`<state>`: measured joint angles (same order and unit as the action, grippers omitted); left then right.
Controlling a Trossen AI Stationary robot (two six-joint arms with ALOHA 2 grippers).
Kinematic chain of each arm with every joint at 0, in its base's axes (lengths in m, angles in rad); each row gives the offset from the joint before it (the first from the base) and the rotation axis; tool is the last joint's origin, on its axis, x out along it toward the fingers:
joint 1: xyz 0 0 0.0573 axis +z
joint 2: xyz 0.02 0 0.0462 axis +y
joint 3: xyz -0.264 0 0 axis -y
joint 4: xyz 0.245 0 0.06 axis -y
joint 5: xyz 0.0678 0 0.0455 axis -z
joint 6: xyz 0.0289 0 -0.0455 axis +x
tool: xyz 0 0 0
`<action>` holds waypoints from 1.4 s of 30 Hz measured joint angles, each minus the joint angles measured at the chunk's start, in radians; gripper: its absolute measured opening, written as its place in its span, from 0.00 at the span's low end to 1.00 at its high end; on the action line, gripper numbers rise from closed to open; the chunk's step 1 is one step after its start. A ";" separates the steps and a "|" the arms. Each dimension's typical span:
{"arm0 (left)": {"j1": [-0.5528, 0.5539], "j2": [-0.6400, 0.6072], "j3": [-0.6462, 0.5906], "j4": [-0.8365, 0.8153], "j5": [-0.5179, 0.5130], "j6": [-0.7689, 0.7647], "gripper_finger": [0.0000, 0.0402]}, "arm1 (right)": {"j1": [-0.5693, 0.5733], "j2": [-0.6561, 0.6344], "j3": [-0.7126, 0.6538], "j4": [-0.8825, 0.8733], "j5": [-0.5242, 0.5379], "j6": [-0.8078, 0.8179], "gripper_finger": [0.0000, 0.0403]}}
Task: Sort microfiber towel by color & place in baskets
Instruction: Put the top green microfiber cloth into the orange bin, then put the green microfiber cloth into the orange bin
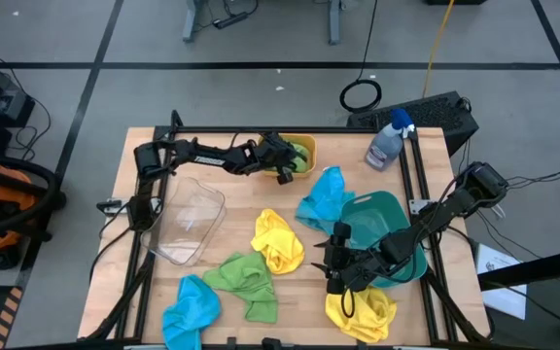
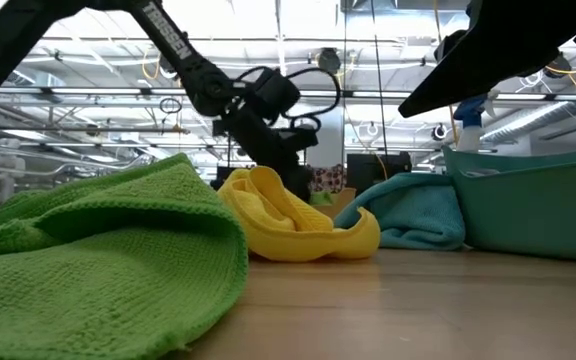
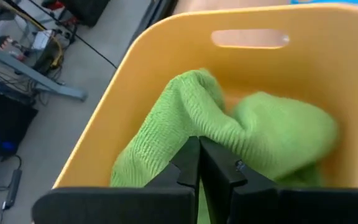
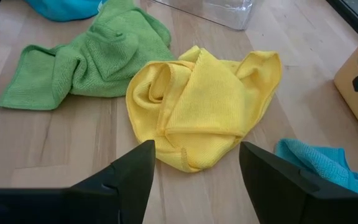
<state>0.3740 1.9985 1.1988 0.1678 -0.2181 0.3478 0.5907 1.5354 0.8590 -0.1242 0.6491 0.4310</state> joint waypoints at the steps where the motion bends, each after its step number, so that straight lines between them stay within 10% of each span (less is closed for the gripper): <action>1: -0.009 -0.018 0.000 -0.028 -0.004 0.000 0.04 | 0.000 0.000 0.000 -0.001 0.000 -0.001 0.56; 18: -0.252 -0.274 -0.112 -0.537 -0.018 -0.232 0.04 | 0.000 0.000 0.000 -0.006 0.000 0.027 0.56; 42: -0.922 -0.387 -0.272 -0.583 -0.300 -0.828 0.04 | 0.000 0.000 0.000 0.004 0.005 0.031 0.56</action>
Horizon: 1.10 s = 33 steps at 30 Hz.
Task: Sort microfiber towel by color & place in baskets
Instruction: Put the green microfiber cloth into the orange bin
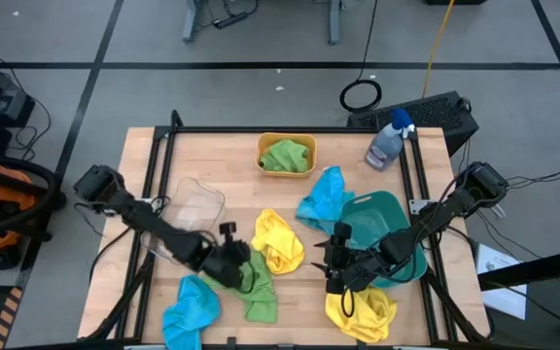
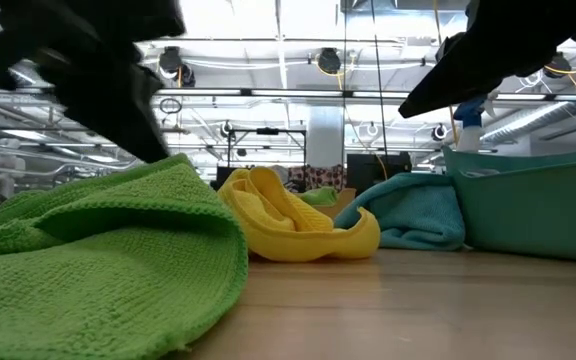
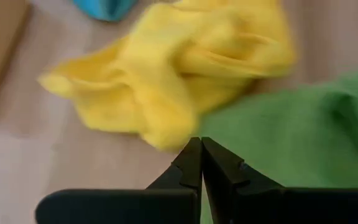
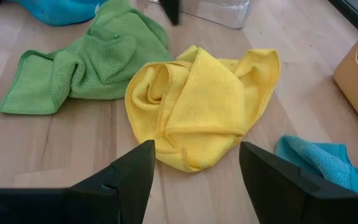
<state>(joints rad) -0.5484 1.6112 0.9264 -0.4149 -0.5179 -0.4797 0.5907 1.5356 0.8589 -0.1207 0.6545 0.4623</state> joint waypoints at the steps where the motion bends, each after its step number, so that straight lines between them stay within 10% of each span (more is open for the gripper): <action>1: -0.021 0.000 0.000 0.001 0.001 -0.030 0.04 | 0.000 0.000 0.000 0.005 0.000 0.000 0.56; 7: -0.128 0.001 0.000 0.024 0.008 -0.142 0.11 | -0.003 0.000 0.000 0.037 0.000 -0.014 0.56; 21: -0.237 0.013 0.000 0.138 -0.118 -0.196 0.69 | -0.042 0.000 0.000 0.050 -0.001 -0.036 0.56; 33: -0.210 0.168 0.000 0.210 -0.052 -0.196 0.79 | -0.055 0.000 0.000 0.050 -0.001 -0.040 0.56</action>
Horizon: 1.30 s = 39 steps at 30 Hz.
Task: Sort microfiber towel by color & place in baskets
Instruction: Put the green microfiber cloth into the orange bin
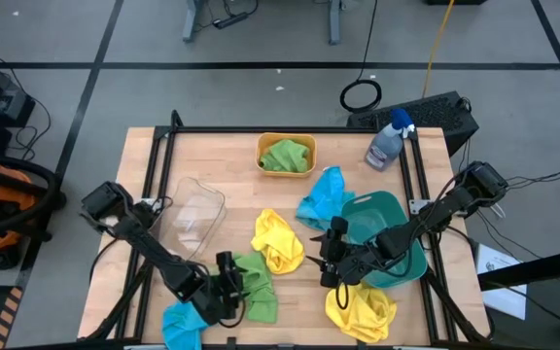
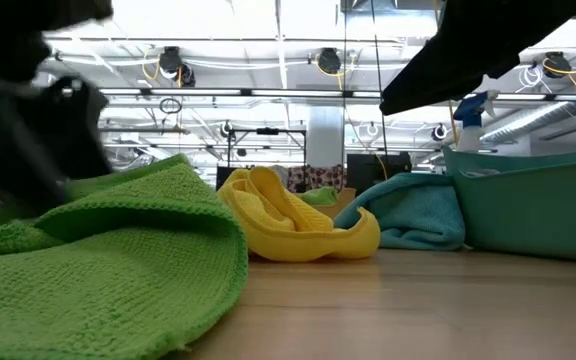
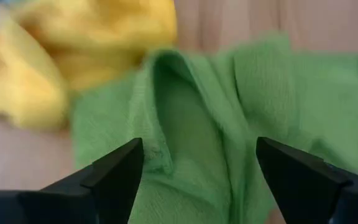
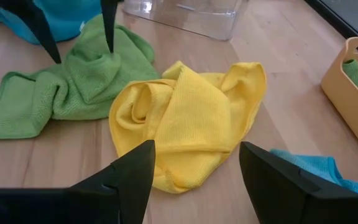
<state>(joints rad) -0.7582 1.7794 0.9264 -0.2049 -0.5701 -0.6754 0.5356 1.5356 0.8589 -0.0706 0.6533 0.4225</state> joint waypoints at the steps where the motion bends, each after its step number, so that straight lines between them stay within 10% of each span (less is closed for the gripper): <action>1: 0.009 0.014 0.000 0.001 0.037 0.000 0.79 | 0.000 0.000 0.000 0.000 0.000 -0.001 0.56; 7: 0.057 0.077 0.004 0.019 0.123 0.017 0.65 | 0.000 0.000 0.000 0.000 0.000 -0.008 0.56; 17: 0.067 0.047 0.001 -0.062 0.122 0.116 0.06 | 0.000 0.000 0.000 0.062 0.000 -0.047 0.56; 39: -0.077 -0.324 -0.001 0.029 -0.421 0.485 0.05 | 0.032 0.122 0.000 0.729 -0.163 -0.491 0.65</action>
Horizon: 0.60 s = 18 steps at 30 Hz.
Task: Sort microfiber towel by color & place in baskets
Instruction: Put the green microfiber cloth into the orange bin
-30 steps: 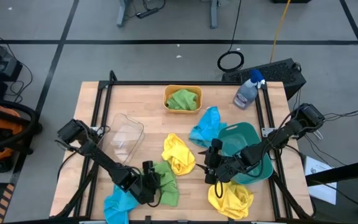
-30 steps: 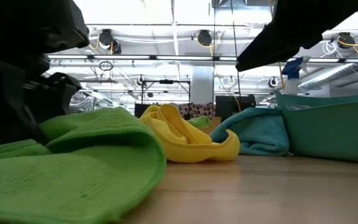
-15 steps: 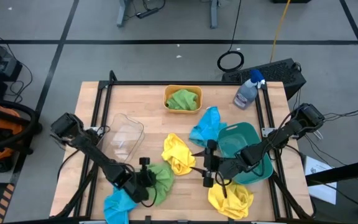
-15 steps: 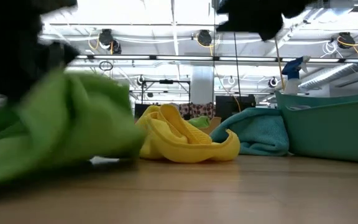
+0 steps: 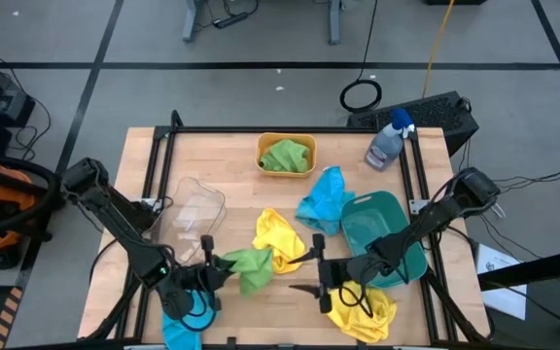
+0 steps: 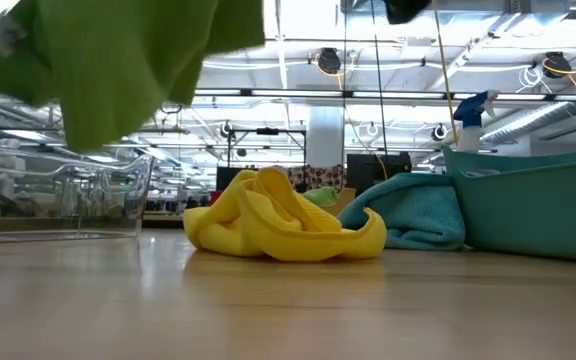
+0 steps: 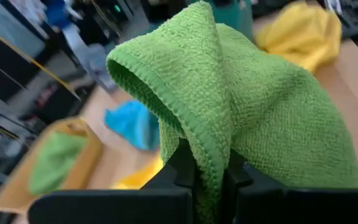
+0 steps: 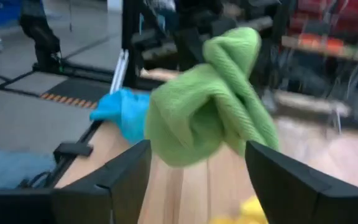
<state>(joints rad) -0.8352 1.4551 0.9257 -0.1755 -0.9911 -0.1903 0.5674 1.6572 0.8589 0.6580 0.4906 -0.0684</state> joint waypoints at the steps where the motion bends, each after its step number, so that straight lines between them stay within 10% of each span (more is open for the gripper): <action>1: 0.003 -0.004 0.000 0.031 -0.008 0.034 0.05 | 0.000 0.020 0.000 0.059 0.001 -0.050 0.67; 11: 0.059 -0.003 0.000 0.158 -0.001 0.149 0.05 | -0.004 0.120 0.049 0.287 0.006 -0.215 0.95; 18: 0.092 -0.002 0.000 0.318 0.193 0.259 0.06 | -0.045 0.220 0.192 0.216 0.013 -0.227 0.97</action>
<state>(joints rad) -0.7437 1.4532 0.9257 0.1427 -0.7980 0.0684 0.5223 1.8771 1.0513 0.8735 0.5036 -0.2959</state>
